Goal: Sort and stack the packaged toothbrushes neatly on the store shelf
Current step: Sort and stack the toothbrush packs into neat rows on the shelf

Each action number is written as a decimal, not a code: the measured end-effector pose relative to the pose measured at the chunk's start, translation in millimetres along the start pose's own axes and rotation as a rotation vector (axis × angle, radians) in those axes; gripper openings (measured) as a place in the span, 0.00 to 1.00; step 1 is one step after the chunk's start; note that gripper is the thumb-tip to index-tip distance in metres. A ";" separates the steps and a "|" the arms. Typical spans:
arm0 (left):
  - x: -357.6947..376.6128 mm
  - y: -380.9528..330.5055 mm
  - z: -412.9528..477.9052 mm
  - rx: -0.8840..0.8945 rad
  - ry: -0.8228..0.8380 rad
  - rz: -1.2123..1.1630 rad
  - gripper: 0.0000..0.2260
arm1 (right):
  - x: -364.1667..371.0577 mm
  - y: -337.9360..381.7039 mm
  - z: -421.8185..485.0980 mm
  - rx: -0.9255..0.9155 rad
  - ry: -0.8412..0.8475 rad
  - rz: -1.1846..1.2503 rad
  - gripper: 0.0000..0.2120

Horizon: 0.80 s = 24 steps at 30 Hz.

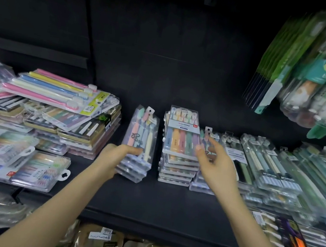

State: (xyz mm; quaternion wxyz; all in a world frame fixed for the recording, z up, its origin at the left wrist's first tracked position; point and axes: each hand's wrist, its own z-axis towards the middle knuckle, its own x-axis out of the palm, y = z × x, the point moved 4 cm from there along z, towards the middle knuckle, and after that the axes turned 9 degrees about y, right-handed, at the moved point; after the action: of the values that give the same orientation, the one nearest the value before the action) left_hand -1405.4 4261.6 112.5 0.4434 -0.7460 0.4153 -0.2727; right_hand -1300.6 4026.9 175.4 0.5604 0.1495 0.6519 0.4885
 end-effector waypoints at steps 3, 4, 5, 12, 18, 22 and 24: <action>-19.5 6.6 -18.3 0.080 -0.046 -0.049 0.14 | 3.7 -21.0 -34.8 -0.027 -0.151 0.150 0.14; -25.0 7.9 -24.7 0.104 -0.052 -0.068 0.12 | 12.1 -32.2 -44.5 0.000 -0.136 0.193 0.13; -29.3 8.9 -30.6 0.123 -0.055 -0.083 0.11 | 22.7 -42.9 -52.0 0.037 -0.101 0.239 0.14; -28.8 9.1 -55.0 0.155 0.000 -0.157 0.13 | 71.5 -65.9 -53.3 0.127 0.045 0.434 0.29; -30.8 7.6 -62.5 0.155 0.002 -0.167 0.12 | 89.8 -61.6 -49.6 0.110 0.107 0.495 0.30; -37.9 4.9 -69.4 0.155 -0.003 -0.159 0.16 | 94.7 -59.9 -38.8 0.120 0.103 0.555 0.33; -42.3 3.0 -74.4 0.154 -0.005 -0.150 0.21 | 96.4 -54.9 -30.0 0.102 0.122 0.694 0.30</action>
State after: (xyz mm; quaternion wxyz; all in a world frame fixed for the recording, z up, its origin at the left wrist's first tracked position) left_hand -1485.7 4264.8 142.2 0.4787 -0.7393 0.3352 -0.3345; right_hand -1339.1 4058.1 71.7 0.3130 0.3604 0.6181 0.6245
